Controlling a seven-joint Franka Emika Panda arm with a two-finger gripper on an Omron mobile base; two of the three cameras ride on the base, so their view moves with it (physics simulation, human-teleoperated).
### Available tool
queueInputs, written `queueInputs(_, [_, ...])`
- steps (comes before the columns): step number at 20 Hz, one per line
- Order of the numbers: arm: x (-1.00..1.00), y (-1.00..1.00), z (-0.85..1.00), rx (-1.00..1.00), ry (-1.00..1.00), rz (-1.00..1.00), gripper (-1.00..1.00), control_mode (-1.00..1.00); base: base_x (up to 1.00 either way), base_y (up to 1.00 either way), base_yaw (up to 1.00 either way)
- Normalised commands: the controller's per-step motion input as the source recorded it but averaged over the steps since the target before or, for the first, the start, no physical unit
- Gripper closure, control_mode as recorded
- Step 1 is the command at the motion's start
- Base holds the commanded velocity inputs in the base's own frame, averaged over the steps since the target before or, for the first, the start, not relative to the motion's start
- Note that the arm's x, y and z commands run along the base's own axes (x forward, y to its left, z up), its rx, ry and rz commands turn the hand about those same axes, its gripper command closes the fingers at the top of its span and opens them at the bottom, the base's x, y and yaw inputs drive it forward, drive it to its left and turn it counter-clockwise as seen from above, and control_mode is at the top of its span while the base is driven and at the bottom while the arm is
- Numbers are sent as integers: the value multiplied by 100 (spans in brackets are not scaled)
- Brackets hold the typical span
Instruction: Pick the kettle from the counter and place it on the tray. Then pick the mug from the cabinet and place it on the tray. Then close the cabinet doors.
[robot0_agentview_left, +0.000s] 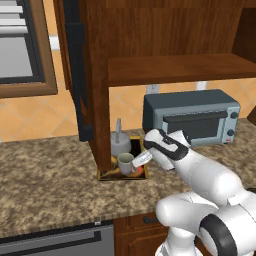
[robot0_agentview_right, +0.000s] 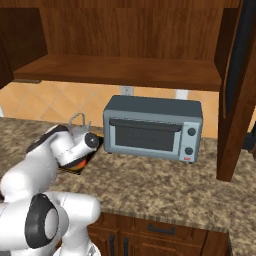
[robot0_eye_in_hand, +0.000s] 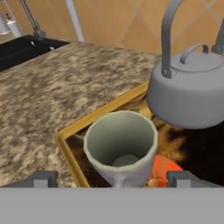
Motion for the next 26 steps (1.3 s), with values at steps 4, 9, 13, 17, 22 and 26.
queueInputs(4, [-42,6,71,0,0,14,-100,-100,0,0,0])
queueInputs(9, [-60,5,80,0,-3,20,-100,-100,0,0,0])
queueInputs(13, [-72,13,70,0,-22,27,-100,-100,0,0,0])
queueInputs(17, [-66,19,66,0,-28,20,-100,-100,0,0,0])
queueInputs(22, [-70,11,55,-1,-32,22,-100,-100,0,0,0])
queueInputs(26, [-68,6,51,-3,-37,42,-100,-100,0,0,0])
